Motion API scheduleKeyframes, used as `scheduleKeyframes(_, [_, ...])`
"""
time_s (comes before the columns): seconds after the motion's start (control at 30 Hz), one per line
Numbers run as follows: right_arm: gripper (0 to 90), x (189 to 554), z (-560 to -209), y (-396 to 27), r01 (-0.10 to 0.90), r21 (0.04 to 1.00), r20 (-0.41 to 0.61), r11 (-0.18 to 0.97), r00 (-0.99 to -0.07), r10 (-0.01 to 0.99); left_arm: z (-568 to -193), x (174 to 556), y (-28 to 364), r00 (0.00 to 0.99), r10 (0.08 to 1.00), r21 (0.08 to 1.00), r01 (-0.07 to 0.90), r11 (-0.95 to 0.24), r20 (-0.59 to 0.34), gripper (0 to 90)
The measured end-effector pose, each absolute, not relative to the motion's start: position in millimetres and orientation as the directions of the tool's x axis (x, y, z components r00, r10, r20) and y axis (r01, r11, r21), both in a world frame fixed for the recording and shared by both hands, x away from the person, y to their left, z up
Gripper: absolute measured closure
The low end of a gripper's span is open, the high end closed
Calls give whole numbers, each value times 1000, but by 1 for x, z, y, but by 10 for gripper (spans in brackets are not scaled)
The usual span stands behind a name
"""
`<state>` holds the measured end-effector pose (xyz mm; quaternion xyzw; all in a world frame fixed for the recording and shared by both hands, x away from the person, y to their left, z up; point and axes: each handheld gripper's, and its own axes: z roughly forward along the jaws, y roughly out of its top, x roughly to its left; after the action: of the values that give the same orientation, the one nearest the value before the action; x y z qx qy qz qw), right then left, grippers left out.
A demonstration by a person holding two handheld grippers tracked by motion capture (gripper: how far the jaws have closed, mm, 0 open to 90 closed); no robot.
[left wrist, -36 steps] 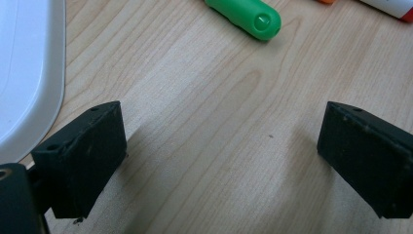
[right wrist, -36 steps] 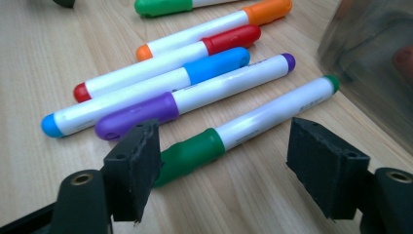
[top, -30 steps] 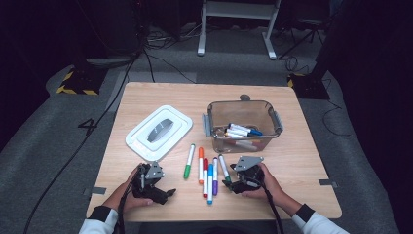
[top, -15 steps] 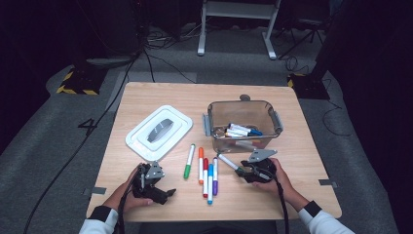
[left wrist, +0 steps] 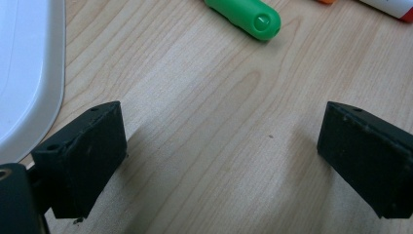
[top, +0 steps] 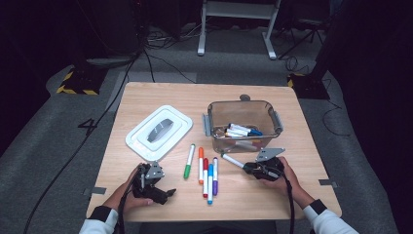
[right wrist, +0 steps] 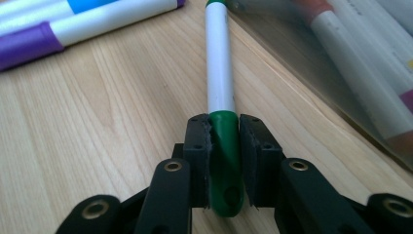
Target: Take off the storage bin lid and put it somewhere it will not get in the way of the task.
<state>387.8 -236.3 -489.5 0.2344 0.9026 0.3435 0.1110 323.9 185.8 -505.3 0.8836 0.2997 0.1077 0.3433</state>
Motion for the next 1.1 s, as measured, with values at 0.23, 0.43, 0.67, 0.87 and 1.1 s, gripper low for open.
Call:
scheduleKeyframes(0.23, [755,384,-480,-250,318,696,-35,644,-880,473,-505,324,186,799,602,672,454,-585,-16,42])
scheduleKeyframes(0.43, [755,379,-467,-261,264,720,-43,641,-906,421,-505,324,186,799,600,672,453,-585,-17,42])
scheduleKeyframes(0.67, [754,372,-447,-271,209,768,-32,605,-931,363,-505,325,186,800,599,672,452,-586,-16,42])
scheduleKeyframes(0.87, [755,362,-422,-276,139,796,-69,589,-946,317,-505,324,186,800,600,673,453,-585,-16,42])
scheduleKeyframes(1.1, [755,367,-379,-290,72,821,-141,567,-936,322,-505,324,186,800,599,672,452,-587,-16,42])
